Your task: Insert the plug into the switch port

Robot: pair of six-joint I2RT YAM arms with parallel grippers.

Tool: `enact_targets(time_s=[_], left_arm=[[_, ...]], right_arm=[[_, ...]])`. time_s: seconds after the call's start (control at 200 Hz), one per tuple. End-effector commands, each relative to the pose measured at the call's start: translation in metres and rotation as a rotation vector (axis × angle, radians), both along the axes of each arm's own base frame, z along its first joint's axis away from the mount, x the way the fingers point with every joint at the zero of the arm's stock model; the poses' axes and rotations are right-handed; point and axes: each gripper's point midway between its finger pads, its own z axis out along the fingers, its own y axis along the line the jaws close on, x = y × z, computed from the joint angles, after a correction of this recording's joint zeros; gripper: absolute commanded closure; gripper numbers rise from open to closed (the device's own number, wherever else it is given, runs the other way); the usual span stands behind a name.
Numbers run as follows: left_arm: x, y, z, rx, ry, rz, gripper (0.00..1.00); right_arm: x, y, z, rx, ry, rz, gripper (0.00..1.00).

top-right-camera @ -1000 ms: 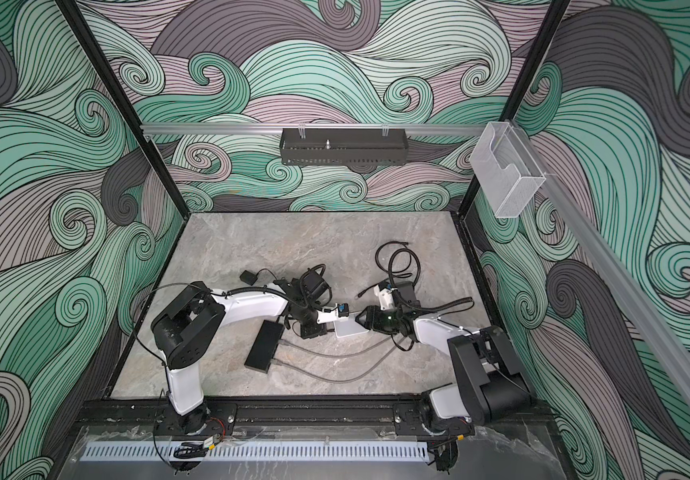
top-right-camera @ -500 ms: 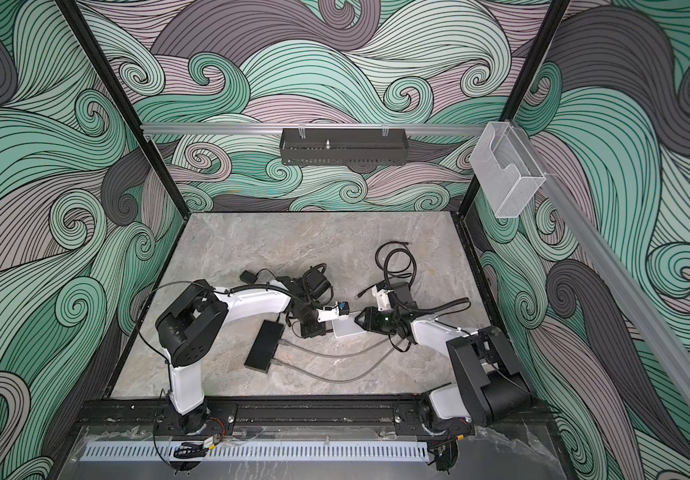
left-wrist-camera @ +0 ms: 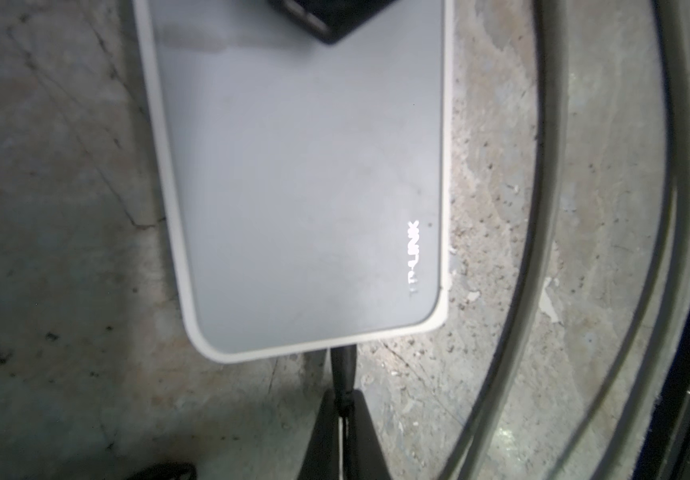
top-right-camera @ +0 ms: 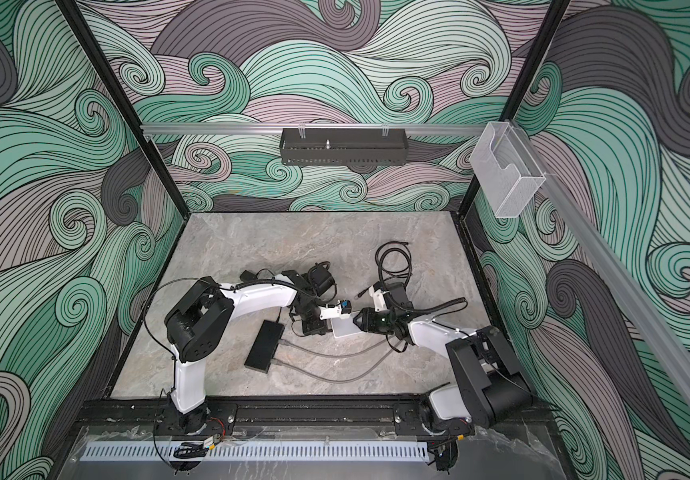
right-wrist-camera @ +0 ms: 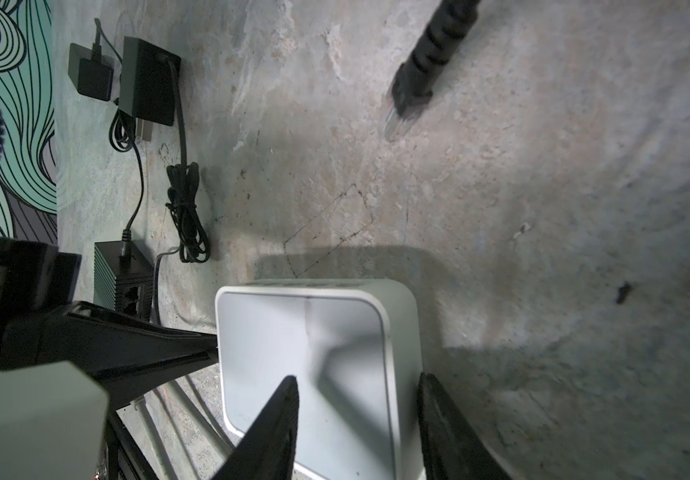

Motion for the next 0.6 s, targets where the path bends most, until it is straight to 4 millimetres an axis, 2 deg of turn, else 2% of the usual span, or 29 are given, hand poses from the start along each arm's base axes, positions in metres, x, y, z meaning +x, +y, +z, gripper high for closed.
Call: enact_targets(time_s=[0.0,0.375,0.595], left_arm=[[0.025,-0.068,0.043,-0.261,-0.106,-0.045,1.0],[0.025,-0.08,0.035,-0.277,-0.088,-0.03,1.0],[0.031,-0.071,0.029,-0.243,-0.103,-0.006,1.0]], right_arm=[[-0.019,0.033,0.021,0.12,0.024,0.129,0.53],[-0.02,0.037,0.027,0.157,0.023,0.126,0.53],[-0.021,0.028,0.019,0.14,0.035,0.103,0.52]])
